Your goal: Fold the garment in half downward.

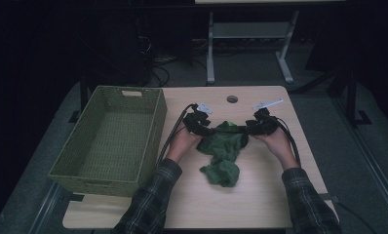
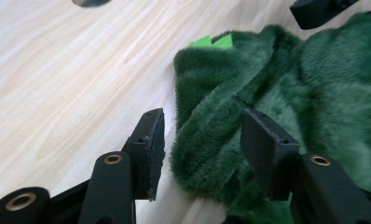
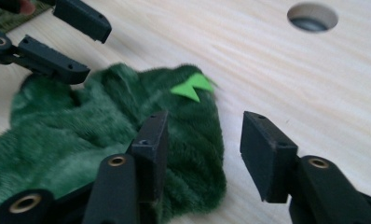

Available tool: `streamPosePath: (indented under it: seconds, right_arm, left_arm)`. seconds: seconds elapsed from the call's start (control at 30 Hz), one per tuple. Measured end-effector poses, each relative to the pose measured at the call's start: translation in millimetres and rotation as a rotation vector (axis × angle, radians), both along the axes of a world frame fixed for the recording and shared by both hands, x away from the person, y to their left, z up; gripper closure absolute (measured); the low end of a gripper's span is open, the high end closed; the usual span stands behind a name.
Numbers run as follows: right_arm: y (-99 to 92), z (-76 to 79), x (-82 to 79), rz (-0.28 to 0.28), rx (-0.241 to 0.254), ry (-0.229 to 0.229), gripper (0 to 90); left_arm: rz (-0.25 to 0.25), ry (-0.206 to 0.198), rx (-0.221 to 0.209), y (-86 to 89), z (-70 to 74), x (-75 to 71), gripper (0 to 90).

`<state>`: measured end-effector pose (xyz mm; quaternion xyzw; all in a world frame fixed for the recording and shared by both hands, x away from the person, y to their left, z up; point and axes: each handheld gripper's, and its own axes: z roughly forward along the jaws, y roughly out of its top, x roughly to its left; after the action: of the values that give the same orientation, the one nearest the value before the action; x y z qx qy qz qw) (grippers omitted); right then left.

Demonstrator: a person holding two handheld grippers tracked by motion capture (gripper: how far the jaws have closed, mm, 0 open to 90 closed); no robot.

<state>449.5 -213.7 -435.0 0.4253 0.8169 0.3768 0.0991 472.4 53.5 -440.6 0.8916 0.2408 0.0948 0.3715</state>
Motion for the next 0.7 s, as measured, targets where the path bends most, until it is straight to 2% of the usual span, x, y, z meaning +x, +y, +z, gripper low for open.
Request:
streamPosePath:
  seconds: [0.03, 0.07, 0.1, 0.27, 0.43, 0.57, 0.63, 0.7]
  right_arm:
    - [-0.2, -2.9, 0.0, -0.002, -0.002, 0.003, 50.2]
    - [-0.2, -2.9, 0.0, -0.002, -0.002, 0.003, 50.2]
    - [-0.7, -7.9, 0.8, 0.001, -0.013, 0.024, 49.2]
    - [0.0, -15.9, 3.7, 0.011, -0.022, 0.04, 48.5]
    - [3.9, -20.4, 4.1, 0.016, -0.051, 0.047, 48.2]
    - [4.4, -24.8, 5.8, -0.001, -0.074, 0.044, 51.6]
    - [4.4, -26.5, 7.0, -0.017, -0.092, 0.04, 56.5]
    - [4.5, -26.9, 7.4, -0.018, -0.098, 0.04, 58.4]
  left_arm:
    - [0.004, 0.01, -0.005, -1.2, -5.9, 2.1, 48.7]
    - [0.004, 0.01, -0.005, -1.2, -5.9, 2.1, 48.6]
    - [0.008, 0.014, -0.001, -2.3, -10.5, 3.5, 48.5]
    - [0.014, 0.021, 0.01, -3.0, -15.5, 7.5, 48.2]
    - [0.011, 0.037, 0.029, -5.4, -21.8, 11.0, 49.2]
    - [0.014, 0.039, 0.026, -6.2, -23.2, 13.4, 52.6]
    - [0.012, 0.039, 0.024, -6.8, -23.1, 13.6, 58.9]
    - [0.011, 0.041, 0.023, -7.7, -24.0, 13.9, 60.4]
